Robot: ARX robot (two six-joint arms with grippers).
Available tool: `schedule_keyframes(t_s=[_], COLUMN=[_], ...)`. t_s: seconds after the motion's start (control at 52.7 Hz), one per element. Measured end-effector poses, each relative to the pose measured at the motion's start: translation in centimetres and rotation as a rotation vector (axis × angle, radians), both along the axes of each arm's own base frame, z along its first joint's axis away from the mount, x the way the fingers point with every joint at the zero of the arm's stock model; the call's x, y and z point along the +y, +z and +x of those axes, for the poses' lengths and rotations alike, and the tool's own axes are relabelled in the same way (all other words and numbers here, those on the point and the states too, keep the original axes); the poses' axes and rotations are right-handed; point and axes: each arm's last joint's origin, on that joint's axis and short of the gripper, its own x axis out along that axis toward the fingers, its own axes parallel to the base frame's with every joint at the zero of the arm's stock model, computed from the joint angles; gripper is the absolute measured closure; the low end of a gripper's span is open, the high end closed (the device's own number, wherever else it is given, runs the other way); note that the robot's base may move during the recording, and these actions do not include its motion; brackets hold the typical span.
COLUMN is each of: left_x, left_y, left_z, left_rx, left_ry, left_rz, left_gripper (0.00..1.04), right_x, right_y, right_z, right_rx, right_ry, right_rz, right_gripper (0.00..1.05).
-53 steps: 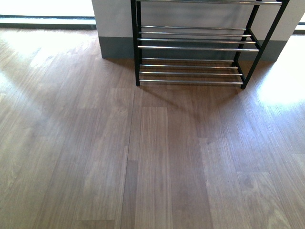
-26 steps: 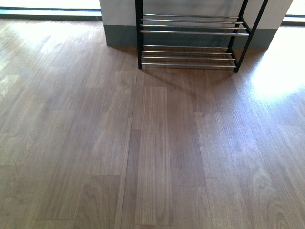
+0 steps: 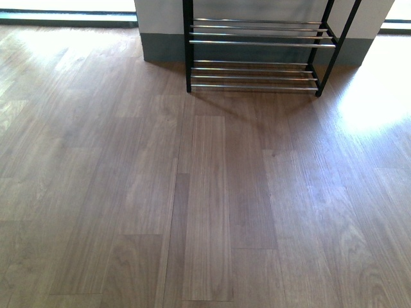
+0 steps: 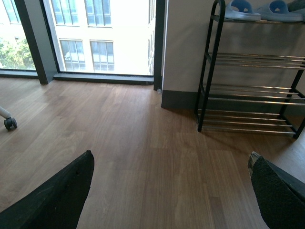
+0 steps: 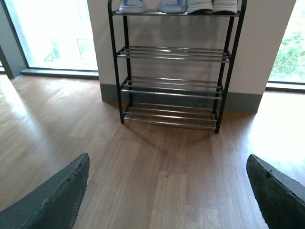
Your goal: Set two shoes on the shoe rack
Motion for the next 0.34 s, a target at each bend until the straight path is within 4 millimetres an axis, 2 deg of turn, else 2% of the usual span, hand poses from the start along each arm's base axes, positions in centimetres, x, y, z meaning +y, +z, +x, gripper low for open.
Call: schedule_keyframes(t_s=[0.342], left_x=[0.00], left_y=[0.00], left_z=[0.00], left_rx=[0.000], left_ry=[0.000], left_rz=[0.000], left_gripper=[0.09], right_x=[0.00], right_y=[0.00], right_z=[0.00], right_rx=[0.000], right_ry=[0.000], right_rz=[0.000], right_gripper=[0.09])
